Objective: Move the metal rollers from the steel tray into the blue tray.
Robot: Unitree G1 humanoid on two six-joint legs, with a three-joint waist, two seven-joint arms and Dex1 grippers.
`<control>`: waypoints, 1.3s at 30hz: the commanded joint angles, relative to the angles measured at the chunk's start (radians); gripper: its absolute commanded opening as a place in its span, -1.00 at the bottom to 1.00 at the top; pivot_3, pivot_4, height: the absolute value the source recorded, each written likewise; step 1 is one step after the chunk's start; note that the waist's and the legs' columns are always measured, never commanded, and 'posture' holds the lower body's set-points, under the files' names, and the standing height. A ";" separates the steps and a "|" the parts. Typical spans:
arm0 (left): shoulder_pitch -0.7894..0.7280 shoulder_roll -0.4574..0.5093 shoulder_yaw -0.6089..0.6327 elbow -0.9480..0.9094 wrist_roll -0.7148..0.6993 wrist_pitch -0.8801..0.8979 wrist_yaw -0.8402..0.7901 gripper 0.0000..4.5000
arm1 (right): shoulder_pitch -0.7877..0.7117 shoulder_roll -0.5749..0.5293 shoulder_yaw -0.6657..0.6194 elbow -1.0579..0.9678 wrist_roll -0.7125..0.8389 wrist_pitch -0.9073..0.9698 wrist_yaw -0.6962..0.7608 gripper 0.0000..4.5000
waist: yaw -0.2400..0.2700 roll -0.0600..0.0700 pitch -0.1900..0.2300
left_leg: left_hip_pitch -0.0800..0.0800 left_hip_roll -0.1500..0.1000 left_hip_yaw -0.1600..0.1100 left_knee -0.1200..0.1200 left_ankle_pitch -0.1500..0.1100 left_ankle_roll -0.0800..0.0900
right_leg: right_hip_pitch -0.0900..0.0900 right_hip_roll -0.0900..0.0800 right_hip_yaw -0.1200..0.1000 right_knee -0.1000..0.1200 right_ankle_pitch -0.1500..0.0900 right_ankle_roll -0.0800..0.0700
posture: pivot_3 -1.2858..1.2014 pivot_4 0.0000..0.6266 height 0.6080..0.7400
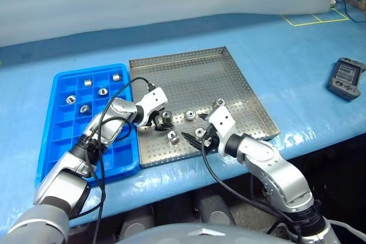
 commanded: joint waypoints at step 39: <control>0.642 -0.348 0.793 -0.722 0.087 0.000 0.969 -0.19 | -0.099 0.037 0.086 0.028 -0.004 -0.030 0.090 1.00 | 0.070 -0.001 0.000 | 0.001 -0.001 0.000 0.002 0.000 0.000 | 0.002 0.000 0.001 0.000 0.001 0.001 | -0.01 -0.52 1.00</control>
